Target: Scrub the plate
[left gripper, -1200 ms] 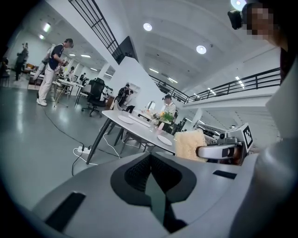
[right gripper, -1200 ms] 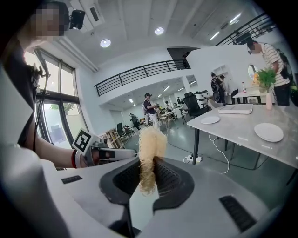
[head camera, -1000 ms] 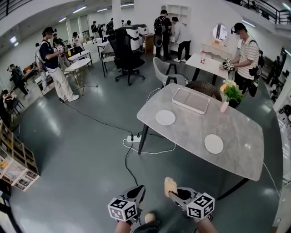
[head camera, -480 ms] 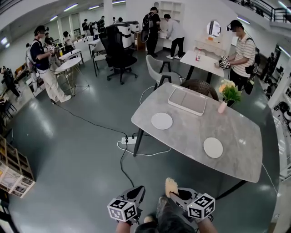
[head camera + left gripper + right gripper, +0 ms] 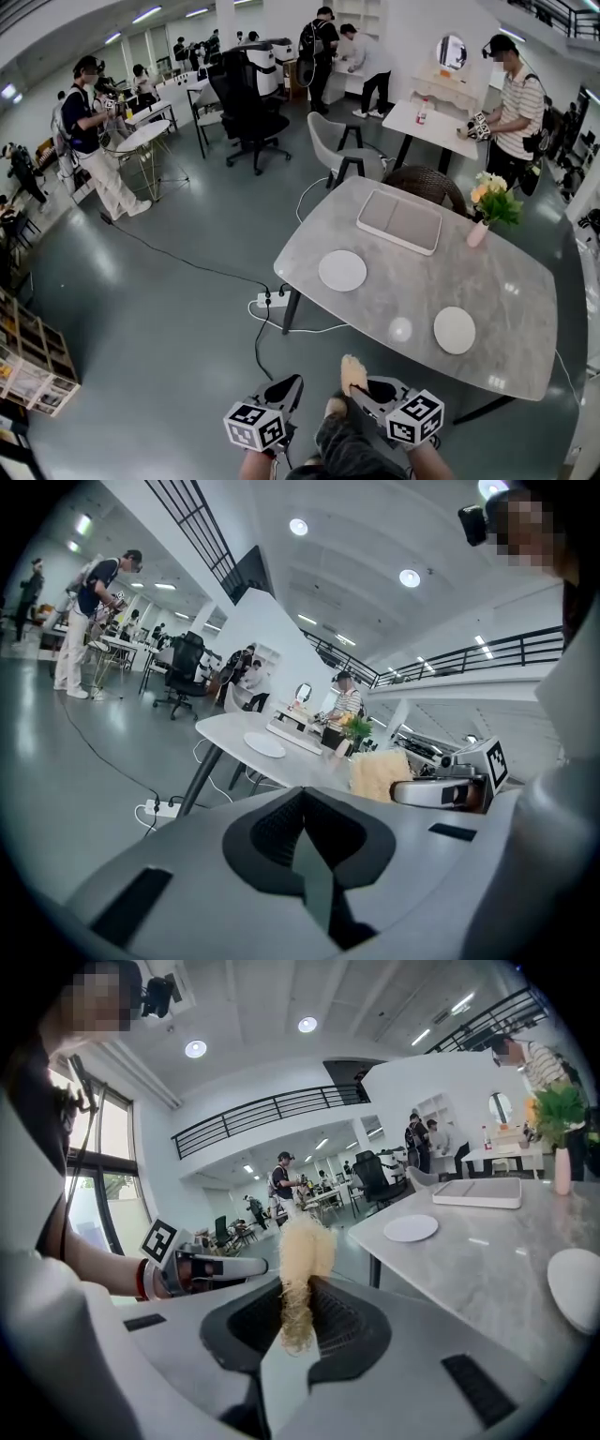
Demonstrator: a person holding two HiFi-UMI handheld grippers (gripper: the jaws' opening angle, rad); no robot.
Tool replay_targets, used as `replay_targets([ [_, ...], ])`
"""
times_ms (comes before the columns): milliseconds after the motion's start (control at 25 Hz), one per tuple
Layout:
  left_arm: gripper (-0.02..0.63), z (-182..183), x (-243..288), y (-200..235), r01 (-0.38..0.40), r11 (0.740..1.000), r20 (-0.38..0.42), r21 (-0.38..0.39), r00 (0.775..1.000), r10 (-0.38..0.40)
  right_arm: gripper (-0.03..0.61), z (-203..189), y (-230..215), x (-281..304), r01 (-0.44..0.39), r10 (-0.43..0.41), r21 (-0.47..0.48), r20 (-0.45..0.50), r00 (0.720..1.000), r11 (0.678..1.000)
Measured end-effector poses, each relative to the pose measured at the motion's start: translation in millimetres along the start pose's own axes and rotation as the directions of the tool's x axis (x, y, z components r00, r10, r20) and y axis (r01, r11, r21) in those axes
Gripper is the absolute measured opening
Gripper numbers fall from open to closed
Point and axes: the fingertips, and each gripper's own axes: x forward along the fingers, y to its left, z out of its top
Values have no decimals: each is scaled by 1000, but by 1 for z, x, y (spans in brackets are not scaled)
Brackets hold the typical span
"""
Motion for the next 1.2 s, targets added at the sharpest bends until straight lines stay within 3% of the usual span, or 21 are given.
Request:
replay_targets([
  [200,14,26,50,7,7,1000,3,6,1000,-7,71,32,-59,5,74,-74,-5,53,996,997],
  [440,14,47,94,16,11,1000,-15,8,1000,-10,71,47,-109,16,82,-83,26,39,996,996],
  [1000,14,73,143,47,-17,1000,-44,15,999,18,71,70,-166,72,31,-32,56,27,999,998],
  [1200,14,82,157,47,11,1000,-61,24,998,-9,71,66,-170,78,26,-27,81,11,1000,996],
])
